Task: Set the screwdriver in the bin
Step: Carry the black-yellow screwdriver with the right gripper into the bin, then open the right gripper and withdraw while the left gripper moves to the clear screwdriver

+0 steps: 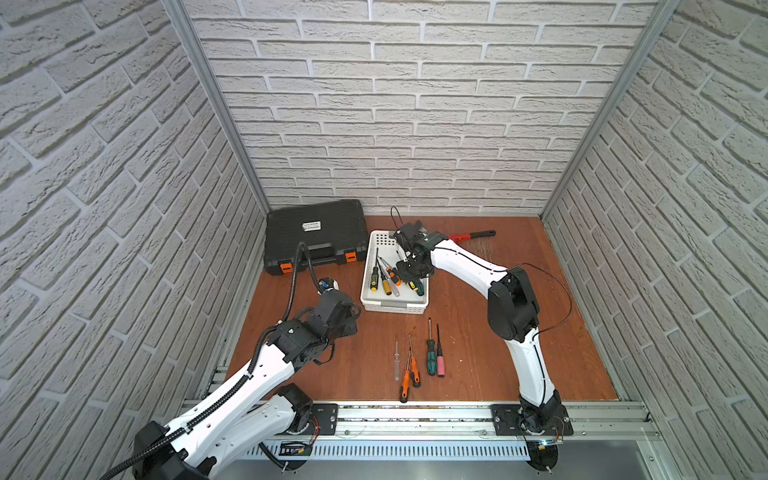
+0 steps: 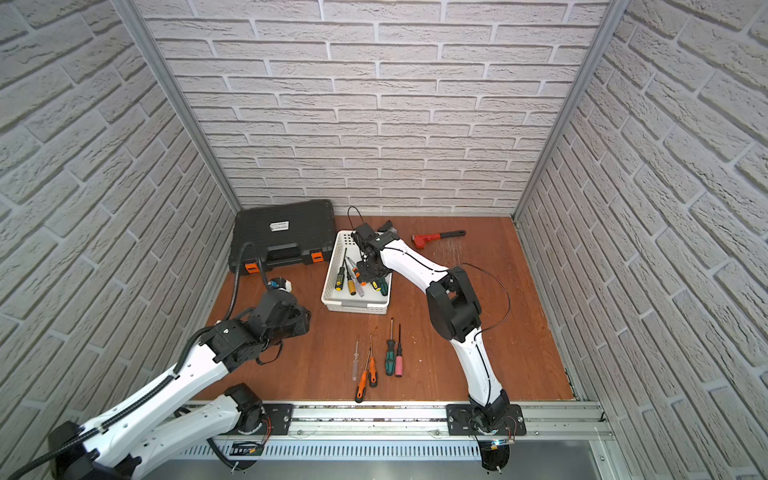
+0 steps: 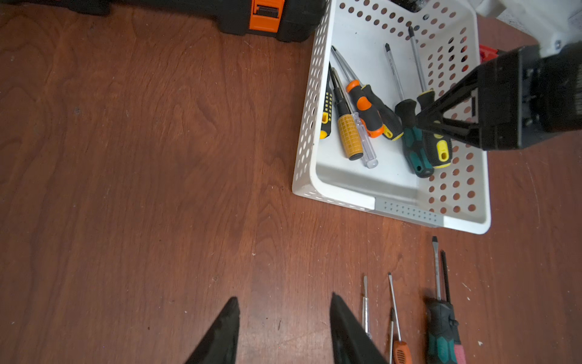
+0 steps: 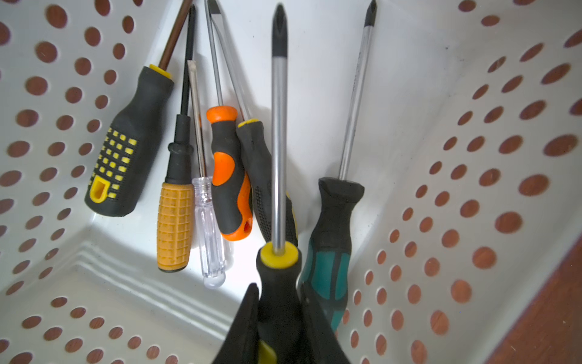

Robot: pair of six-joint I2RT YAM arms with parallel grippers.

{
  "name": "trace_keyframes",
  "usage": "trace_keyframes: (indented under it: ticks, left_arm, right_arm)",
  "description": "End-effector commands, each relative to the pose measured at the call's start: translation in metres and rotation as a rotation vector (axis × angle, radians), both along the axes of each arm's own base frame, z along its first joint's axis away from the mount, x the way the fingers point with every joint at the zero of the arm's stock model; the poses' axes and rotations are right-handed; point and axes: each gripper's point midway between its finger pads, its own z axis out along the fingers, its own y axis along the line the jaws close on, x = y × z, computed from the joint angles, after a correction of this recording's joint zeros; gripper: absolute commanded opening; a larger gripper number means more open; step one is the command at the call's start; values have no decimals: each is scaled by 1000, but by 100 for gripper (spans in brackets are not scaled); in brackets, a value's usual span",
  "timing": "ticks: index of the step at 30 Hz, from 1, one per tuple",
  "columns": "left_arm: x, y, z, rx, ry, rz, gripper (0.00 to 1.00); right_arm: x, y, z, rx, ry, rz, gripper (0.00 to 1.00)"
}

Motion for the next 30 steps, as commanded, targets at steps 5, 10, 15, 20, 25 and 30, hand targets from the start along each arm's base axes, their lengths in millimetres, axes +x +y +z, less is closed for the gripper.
trace_keyframes:
  ticks: [5, 10, 15, 20, 25, 30]
  left_arm:
    - [4, 3, -2, -6, -7, 34, 48]
    - [4, 2, -2, -8, -4, 35, 48]
    - [6, 0, 2, -15, -10, 34, 49]
    - [9, -6, 4, -25, -1, 19, 49]
    - [8, -11, 4, -30, 19, 1, 50]
    - [2, -22, 0, -63, 64, -43, 49]
  right_arm:
    - [-1, 5, -13, 33, 28, -11, 9]
    - [-1, 6, -23, 59, 60, -26, 16]
    - [1, 7, -28, 89, 74, -45, 22]
    - [3, 9, -22, 120, 68, -49, 28]
    - [3, 10, 0, 142, 37, -29, 38]
    - [0, 18, 36, 213, 1, 1, 41]
